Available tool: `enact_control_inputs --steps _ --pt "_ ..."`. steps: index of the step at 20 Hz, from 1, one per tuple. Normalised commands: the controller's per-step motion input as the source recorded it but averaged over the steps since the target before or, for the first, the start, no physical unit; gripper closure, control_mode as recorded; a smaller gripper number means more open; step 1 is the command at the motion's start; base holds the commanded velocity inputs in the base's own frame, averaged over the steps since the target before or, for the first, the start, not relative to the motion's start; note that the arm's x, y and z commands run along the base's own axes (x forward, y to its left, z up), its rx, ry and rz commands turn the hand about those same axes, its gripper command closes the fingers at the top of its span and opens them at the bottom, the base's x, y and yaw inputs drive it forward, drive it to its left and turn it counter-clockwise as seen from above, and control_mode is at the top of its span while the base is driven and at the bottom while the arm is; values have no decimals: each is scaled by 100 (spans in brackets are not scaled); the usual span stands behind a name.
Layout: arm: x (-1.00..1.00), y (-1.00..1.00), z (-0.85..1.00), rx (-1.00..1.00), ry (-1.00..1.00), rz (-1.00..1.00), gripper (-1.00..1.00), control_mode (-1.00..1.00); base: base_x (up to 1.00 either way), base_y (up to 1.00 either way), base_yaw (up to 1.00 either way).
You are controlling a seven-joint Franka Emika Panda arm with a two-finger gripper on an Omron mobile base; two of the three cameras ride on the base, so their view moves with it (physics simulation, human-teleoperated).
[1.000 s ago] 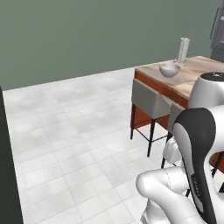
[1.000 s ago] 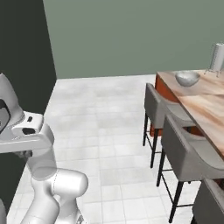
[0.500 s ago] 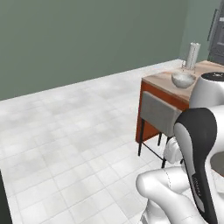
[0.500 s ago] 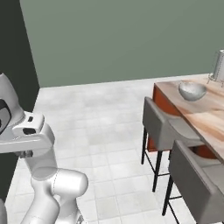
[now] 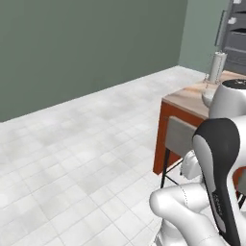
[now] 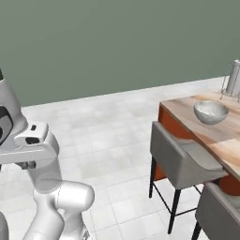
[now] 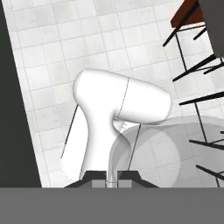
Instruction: There is a bowl on the dining counter. Grab a lemon wedge from the fridge and place it in the bowl. Then get the liquor bottle and glass cup from the cabinet and place them next to the bowl.
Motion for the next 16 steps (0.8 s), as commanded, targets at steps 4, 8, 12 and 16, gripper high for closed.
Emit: enact_control_inputs --steps 4,8,12,16 --pt "0 0 0 0 0 0 100 100 85 49 -36" --pt "0 0 0 0 0 0 100 100 85 47 -37" --pt "0 0 0 0 0 0 100 100 81 44 -38" --pt "0 0 0 0 0 0 100 100 71 27 -40"
